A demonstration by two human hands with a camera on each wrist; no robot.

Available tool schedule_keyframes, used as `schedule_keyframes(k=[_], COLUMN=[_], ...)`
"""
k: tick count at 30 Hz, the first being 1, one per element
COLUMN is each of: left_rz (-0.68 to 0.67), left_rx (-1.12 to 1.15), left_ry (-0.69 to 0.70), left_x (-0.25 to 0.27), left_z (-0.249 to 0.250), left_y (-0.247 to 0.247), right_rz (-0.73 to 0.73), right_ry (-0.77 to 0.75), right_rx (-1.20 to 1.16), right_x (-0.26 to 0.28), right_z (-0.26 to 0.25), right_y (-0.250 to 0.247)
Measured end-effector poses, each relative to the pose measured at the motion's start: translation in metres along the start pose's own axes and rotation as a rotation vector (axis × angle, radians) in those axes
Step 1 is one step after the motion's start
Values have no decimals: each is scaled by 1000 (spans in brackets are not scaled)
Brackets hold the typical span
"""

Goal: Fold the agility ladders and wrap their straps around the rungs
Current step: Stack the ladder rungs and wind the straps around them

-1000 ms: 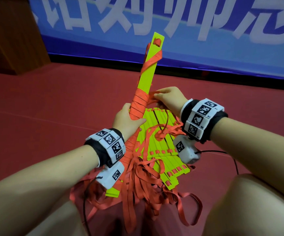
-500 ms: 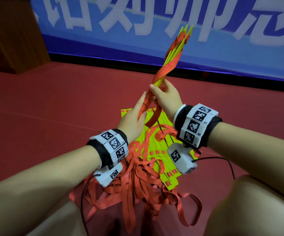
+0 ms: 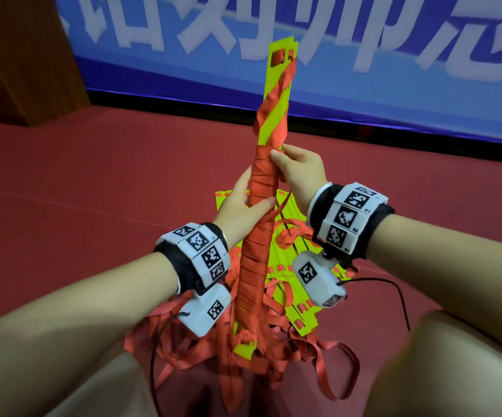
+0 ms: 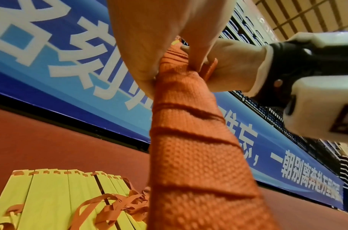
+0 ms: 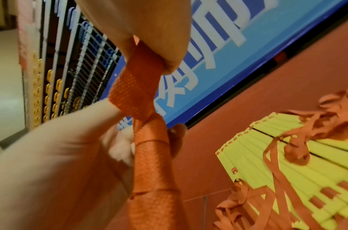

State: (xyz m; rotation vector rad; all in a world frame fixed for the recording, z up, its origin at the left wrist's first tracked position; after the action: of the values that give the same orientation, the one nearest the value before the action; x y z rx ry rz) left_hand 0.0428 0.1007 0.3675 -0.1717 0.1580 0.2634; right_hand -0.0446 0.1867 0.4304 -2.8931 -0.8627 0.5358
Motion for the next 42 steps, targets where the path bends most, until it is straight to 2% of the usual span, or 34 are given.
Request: schedule_keyframes(k=[4, 9, 15, 20, 22, 27, 33, 36, 39, 42], left_rz=[32, 102, 197, 157, 120, 48, -1, 21, 47, 47], left_rx=[5, -51, -302, -449, -507, -737, -512, -171, 197, 310], left_ry=[4, 15, 36, 16, -2, 12, 50, 11, -86, -138], left_x=[0, 2, 5, 5, 5, 8, 9, 7, 1, -3], left_z=[3, 5, 15, 18, 16, 22, 20, 12, 1, -4], left_y=[-4, -11, -26, -21, -16, -4, 0, 0, -1, -2], right_rz=[43, 34, 8, -30, -27, 21, -60, -122, -214, -286], right_ry=[107, 99, 127, 226, 232, 91, 50, 50, 43, 44], right_rx=[-187, -236, -167, -262, -173, 127, 245, 246, 190, 124], right_x=[1, 1, -1, -6, -6, -3, 1, 3, 8, 14], right_z=[11, 9, 8, 12, 12, 4, -10, -14, -17, -22], right_y=[-2, 1, 1, 8, 6, -3, 3, 11, 26, 38])
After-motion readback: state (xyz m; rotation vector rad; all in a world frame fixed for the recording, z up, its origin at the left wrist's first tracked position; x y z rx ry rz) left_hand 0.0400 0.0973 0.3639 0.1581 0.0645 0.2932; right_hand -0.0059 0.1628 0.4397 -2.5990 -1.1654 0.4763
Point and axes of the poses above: each hand's wrist, its own x-axis away from the middle knuckle, its own y-axis out of the palm, z = x × y, the point moved 10 cm from there along -x, towards the middle knuckle, and after that the axes turned 10 degrees about -z, right-handed, at the moved point
